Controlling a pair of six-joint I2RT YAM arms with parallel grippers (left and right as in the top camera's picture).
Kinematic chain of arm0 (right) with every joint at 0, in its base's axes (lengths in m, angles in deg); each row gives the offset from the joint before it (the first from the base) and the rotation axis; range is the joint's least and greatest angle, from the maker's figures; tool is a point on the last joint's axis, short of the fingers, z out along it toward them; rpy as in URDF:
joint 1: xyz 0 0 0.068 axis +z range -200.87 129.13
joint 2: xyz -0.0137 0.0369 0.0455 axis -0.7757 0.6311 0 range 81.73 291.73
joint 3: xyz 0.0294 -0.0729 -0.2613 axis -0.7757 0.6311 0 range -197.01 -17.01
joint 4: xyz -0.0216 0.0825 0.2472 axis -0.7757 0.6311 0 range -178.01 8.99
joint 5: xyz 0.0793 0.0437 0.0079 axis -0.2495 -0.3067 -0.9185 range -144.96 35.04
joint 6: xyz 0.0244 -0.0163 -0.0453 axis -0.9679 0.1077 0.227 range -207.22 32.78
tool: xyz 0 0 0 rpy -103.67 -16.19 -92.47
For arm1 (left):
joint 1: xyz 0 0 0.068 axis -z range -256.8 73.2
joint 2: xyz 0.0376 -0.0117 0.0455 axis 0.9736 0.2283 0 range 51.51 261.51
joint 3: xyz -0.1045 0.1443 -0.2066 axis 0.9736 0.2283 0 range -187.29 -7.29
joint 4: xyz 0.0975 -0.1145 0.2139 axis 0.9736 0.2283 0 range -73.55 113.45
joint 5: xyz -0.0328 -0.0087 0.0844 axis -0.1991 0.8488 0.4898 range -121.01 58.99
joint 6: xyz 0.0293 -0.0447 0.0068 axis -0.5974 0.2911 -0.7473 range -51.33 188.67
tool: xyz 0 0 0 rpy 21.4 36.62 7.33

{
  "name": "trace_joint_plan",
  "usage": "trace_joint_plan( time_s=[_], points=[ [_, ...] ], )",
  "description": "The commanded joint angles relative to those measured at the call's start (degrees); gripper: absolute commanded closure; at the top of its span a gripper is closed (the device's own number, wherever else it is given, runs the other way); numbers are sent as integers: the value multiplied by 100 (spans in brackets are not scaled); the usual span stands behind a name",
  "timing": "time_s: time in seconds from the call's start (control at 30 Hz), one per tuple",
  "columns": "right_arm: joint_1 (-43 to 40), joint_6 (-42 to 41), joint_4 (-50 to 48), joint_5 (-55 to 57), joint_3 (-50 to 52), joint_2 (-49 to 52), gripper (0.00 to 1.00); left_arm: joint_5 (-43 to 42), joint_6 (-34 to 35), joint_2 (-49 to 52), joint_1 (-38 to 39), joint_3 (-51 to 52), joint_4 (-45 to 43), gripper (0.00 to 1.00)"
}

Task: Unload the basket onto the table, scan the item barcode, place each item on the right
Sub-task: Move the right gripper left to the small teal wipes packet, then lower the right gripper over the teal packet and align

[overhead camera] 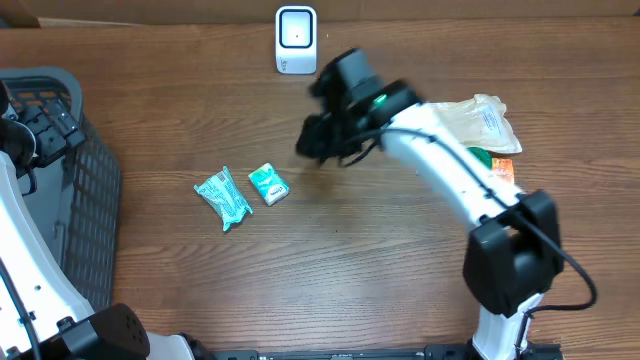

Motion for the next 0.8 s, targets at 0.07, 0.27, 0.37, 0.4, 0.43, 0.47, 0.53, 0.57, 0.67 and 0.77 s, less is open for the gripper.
trace_joint_plan(
  time_s=[0.07, 0.27, 0.37, 0.4, 0.43, 0.47, 0.53, 0.57, 0.67, 0.77],
  points=[
    [616, -1239, -804, 260, 275, 365, 92, -13, 37, 20, -9, -42, -4, 1],
    [1152, -1725, -1294, 533, 275, 730, 93, -13, 37, 20, -9, -42, -4, 0],
    [1292, -1888, -1246, 863, 278, 874, 93, -13, 37, 20, -9, -42, -4, 0],
    [1322, -1888, -1246, 861, 278, 894, 93, -13, 37, 20, -9, -42, -4, 1],
    [1346, -1888, -1246, 859, 278, 966, 93, -13, 37, 20, -9, -42, -4, 0],
    [1373, -1888, -1244, 861, 278, 986, 93, -13, 37, 20, -9, -42, -4, 0],
    [1388, -1888, -1235, 861, 278, 1054, 93, -13, 37, 20, -9, -42, -4, 0],
    [1388, -1888, -1226, 863, 278, 1091, 93, -13, 37, 20, -9, -42, -4, 0],
    [1388, -1908, -1174, 863, 278, 1174, 92, -13, 37, 20, -9, -42, -4, 1],
    [1388, -1908, -1047, 866, 278, 1305, 92, -13, 37, 20, -9, -42, -4, 0]
  ],
)
